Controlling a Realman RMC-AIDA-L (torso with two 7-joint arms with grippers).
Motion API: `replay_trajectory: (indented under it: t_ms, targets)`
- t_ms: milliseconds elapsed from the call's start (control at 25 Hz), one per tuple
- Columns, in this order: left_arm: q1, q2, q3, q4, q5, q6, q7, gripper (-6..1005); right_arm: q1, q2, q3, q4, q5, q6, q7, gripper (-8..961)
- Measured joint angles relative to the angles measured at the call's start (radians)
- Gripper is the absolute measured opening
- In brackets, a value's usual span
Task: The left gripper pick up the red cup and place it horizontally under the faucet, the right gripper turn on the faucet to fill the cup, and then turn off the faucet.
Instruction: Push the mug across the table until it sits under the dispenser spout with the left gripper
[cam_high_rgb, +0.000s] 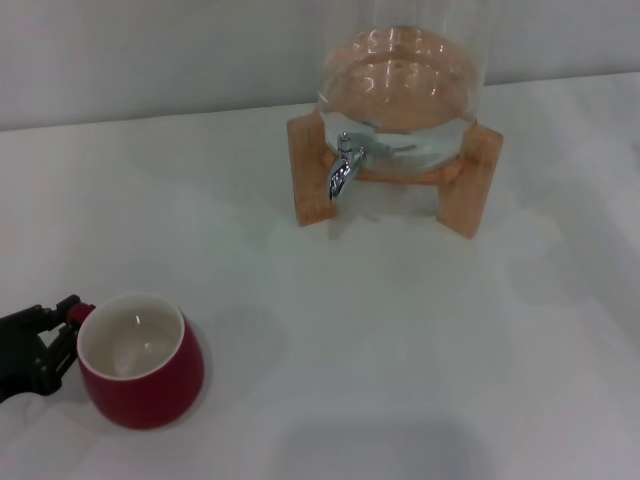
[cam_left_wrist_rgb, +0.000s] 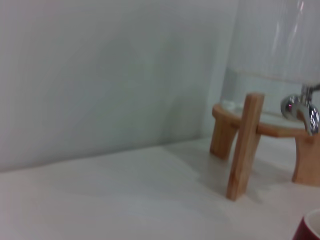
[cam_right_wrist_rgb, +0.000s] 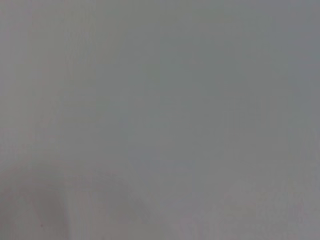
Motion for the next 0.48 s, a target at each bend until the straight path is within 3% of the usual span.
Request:
replay_trajectory:
  t_ms: [480]
  targets:
    - [-0.007,-0.002,0.002,-0.004,-0.039,-0.004,0.082,194,0.001,0.0,-0.001,-0.003,0.003,0.0,0.0,631]
